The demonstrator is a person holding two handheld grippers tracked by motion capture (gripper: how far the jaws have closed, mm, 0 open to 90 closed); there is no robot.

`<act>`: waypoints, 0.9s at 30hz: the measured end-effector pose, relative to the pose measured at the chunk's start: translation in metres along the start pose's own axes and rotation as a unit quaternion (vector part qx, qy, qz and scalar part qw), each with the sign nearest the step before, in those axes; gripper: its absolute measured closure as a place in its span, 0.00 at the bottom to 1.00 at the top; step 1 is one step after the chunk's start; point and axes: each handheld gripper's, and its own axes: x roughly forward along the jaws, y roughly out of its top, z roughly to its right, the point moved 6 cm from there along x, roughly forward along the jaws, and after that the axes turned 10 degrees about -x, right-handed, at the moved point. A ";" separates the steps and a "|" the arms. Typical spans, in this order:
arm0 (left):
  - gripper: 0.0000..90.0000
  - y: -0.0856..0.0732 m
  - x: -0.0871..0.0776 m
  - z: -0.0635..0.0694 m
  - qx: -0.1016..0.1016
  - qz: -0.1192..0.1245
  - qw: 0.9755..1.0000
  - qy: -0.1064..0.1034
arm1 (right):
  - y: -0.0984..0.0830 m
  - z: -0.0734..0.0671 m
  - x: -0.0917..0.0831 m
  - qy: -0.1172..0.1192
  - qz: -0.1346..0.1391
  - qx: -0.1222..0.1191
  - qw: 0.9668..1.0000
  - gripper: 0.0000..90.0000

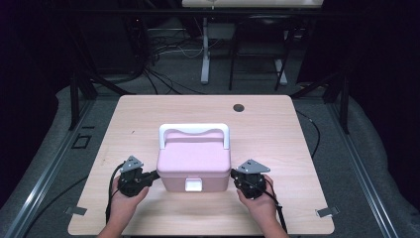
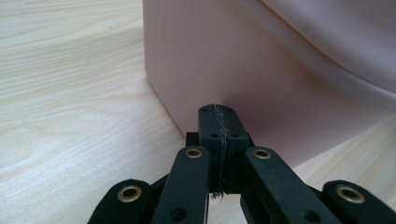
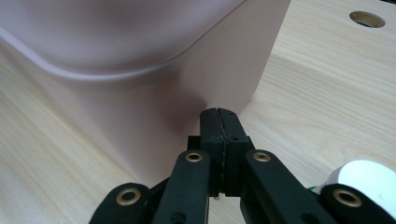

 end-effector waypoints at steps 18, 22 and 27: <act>1.00 -0.013 -0.011 0.010 0.005 -0.006 1.000 -0.005 | -0.007 -0.011 -0.015 0.009 -0.006 -0.003 1.000 1.00; 1.00 -0.016 -0.014 0.012 0.005 -0.010 1.000 -0.011 | -0.009 -0.014 -0.019 0.012 -0.007 -0.005 1.000 1.00; 1.00 -0.018 -0.016 0.014 0.003 -0.011 1.000 -0.011 | -0.011 -0.017 -0.023 0.015 -0.008 -0.007 1.000 1.00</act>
